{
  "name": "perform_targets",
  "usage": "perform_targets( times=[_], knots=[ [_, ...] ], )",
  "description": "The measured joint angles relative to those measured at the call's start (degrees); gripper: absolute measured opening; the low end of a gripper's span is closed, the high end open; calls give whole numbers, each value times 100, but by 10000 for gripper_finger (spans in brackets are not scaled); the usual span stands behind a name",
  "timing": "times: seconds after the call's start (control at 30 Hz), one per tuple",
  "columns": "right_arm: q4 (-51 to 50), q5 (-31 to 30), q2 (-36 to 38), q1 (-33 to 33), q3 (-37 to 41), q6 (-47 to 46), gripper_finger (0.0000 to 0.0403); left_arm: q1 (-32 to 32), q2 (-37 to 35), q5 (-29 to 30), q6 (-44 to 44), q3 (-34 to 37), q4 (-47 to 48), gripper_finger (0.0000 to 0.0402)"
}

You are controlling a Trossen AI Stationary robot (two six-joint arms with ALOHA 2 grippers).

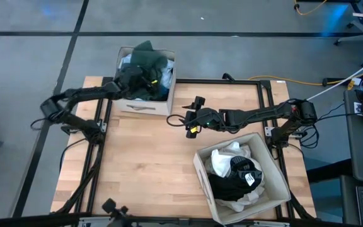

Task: Sort clothes
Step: Put the dark green polo into the top white laundry bin

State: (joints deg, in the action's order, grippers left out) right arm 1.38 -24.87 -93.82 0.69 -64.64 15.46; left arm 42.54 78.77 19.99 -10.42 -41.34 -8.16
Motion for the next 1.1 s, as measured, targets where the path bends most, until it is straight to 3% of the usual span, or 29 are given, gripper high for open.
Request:
perform_targets(
  times=[0.27,0.43,0.83,1.1],
  knots=[
    [-130,3,-2,0,0,-8,269,324,1232,-1196,650,-63,36,6],
    [-128,3,-2,0,0,-11,269,407,1387,-1428,859,-72,-84,26],
    [-156,3,-4,4,0,-15,269,377,-16,-1924,1148,-364,1049,141],
    [-143,-176,-4,4,0,-14,269,280,-1414,-1952,1005,-431,1022,170]
  ],
)
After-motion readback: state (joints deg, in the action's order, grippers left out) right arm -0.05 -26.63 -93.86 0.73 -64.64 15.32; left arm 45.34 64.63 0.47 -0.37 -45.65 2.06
